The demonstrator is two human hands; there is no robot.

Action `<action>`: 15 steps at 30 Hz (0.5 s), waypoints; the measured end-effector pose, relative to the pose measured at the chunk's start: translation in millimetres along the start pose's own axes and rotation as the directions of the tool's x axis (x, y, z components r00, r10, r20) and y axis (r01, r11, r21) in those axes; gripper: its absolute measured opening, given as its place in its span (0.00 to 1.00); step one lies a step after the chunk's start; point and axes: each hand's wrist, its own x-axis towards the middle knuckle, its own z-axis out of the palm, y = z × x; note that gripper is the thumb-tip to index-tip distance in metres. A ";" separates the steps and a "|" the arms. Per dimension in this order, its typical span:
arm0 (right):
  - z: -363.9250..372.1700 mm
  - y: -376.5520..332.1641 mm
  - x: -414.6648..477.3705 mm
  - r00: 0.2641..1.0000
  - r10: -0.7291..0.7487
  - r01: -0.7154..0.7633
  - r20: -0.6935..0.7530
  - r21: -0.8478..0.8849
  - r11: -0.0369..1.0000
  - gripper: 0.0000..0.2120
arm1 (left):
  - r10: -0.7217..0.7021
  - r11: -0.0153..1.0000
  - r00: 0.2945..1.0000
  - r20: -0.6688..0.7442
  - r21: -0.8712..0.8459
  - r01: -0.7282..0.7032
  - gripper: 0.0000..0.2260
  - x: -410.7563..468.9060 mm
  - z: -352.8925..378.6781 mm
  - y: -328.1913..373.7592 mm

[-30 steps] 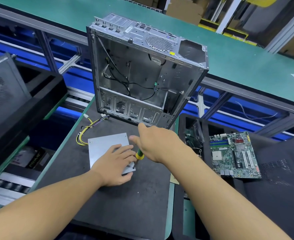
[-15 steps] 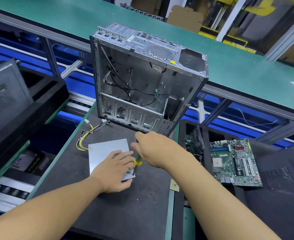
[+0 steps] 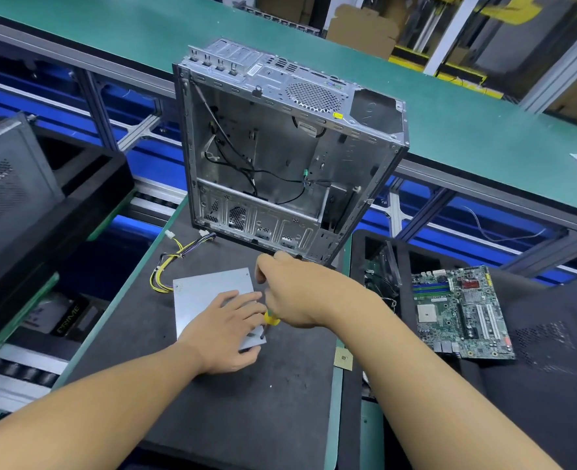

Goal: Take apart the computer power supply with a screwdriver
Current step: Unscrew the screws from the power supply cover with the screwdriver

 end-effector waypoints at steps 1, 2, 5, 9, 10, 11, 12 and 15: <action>-1.5 0.3 -1.0 0.999 -0.008 0.007 0.044 0.030 1.000 0.10 | -0.001 1.000 1.000 -0.004 -0.008 0.001 0.14 0.1 -0.3 -0.1; -2.5 0.3 -1.8 0.997 -0.007 0.004 0.072 0.043 0.999 0.11 | -0.005 1.000 1.000 -0.002 -0.014 0.005 0.13 0.0 -0.3 -0.1; -0.1 -2.4 -3.3 0.998 0.054 -0.052 0.028 -0.069 0.996 0.13 | -0.008 1.000 1.000 0.001 -0.019 0.008 0.13 -0.8 -0.2 0.1; 3.7 -5.0 -2.6 0.993 0.104 -0.115 -0.059 -0.235 0.965 0.12 | -0.014 1.000 1.000 0.027 -0.021 0.015 0.13 -0.8 -1.4 0.3; 4.2 -4.7 -2.4 0.995 0.075 -0.088 -0.062 -0.253 0.963 0.10 | -0.019 1.000 0.999 0.028 -0.020 0.020 0.13 -1.1 -0.9 0.3; 4.3 -4.3 -2.8 0.997 0.046 -0.058 -0.055 -0.253 0.966 0.09 | -0.020 1.000 0.999 0.026 -0.020 0.020 0.14 -1.3 -0.8 0.3; 3.9 -3.4 -3.2 0.999 0.022 -0.031 -0.041 -0.240 0.970 0.10 | -0.017 1.000 1.000 0.020 -0.019 0.018 0.14 -1.7 -0.8 0.4; 1.3 -1.5 -4.9 1.000 -0.025 0.023 -0.009 -0.159 0.987 0.15 | -0.002 1.000 1.000 -0.013 -0.011 0.002 0.15 -1.1 -1.4 0.5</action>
